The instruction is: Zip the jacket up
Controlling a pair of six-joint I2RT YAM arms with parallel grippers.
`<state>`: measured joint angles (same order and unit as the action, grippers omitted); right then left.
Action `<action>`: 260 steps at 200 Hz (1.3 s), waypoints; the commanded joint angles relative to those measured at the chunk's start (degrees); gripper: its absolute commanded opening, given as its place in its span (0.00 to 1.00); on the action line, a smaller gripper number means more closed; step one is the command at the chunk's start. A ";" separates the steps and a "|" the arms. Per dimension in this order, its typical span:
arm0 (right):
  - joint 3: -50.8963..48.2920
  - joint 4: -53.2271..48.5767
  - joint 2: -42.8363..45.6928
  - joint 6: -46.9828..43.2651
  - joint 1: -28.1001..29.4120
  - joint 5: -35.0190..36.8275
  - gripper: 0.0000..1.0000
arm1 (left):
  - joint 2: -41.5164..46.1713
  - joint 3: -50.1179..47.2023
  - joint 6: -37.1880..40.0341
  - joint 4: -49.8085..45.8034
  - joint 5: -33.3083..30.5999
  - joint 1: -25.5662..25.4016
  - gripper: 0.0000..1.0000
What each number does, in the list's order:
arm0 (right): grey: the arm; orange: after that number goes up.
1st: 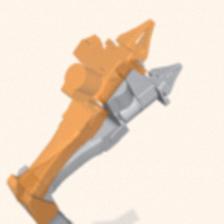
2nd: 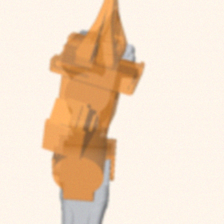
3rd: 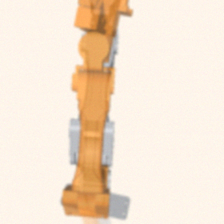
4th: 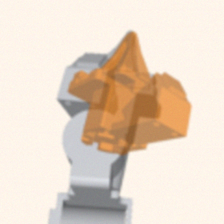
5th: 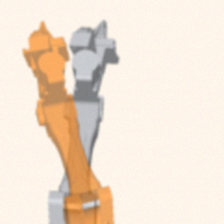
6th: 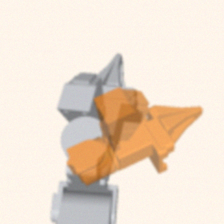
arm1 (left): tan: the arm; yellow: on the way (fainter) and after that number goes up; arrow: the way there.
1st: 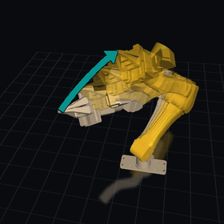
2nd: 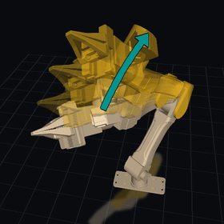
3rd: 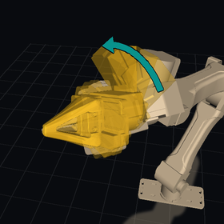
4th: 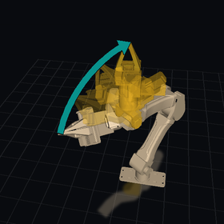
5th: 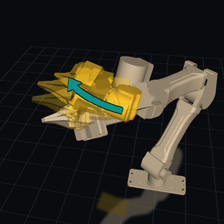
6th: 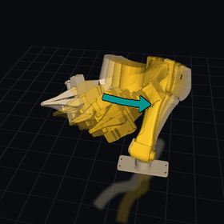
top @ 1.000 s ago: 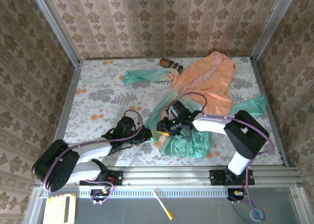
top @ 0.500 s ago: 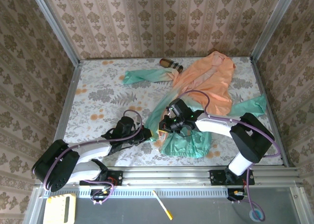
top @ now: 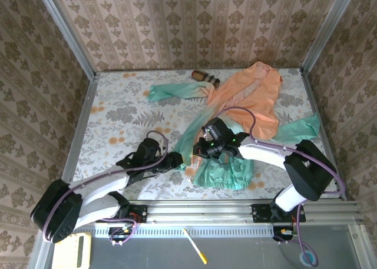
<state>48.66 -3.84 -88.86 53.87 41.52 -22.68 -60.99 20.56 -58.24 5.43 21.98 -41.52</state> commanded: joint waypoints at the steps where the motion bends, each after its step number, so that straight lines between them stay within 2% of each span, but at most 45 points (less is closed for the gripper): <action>1: 1.06 -3.49 1.49 -1.74 0.20 1.91 0.00 | 4.84 5.11 7.04 -13.91 -2.94 0.21 0.47; 13: 1.42 -4.34 1.64 -1.92 0.17 1.94 0.00 | 5.86 7.51 8.79 -18.95 -5.25 -0.86 0.47; 35: 2.20 -6.18 2.08 -2.62 0.21 2.02 0.00 | 3.69 13.12 10.53 -26.98 -11.39 -5.92 0.48; 53: 2.38 -7.59 2.76 -3.06 0.19 2.32 0.00 | -0.28 16.82 11.03 -28.73 -14.20 -9.54 0.49; 110: 1.63 -8.57 3.86 -3.07 0.23 1.76 0.00 | -10.29 17.48 8.25 -20.47 -13.86 -13.13 0.52; 137: 1.08 -8.48 3.61 -2.93 0.20 1.47 0.00 | -11.42 14.19 5.77 -11.14 -10.96 -13.50 0.53; 150: 0.91 -8.23 3.59 -2.76 0.15 1.27 0.00 | -11.45 12.67 4.83 -7.72 -9.78 -13.41 0.45; 173: 0.41 -7.77 3.94 -2.52 0.16 1.40 0.00 | -10.87 11.25 4.34 -6.60 -9.20 -13.05 0.10; 185: -0.30 -6.61 4.37 -2.20 0.22 1.45 0.10 | -10.02 10.08 3.93 -5.59 -8.59 -12.44 0.00; 197: -1.63 -4.24 5.01 -1.64 0.15 1.13 0.23 | -8.84 8.36 3.22 -3.53 -7.49 -11.53 0.00; 214: -3.46 -0.98 6.00 -0.97 0.22 0.17 0.34 | -7.12 5.78 2.13 -0.05 -5.65 -9.77 0.00; 260: -6.92 3.49 8.29 -0.61 0.22 -1.50 0.36 | -5.02 1.93 0.47 6.52 1.14 -5.52 0.00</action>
<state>43.75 -4.03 -83.15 52.71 41.52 -22.63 -67.24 24.08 -55.96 5.69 17.74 -48.75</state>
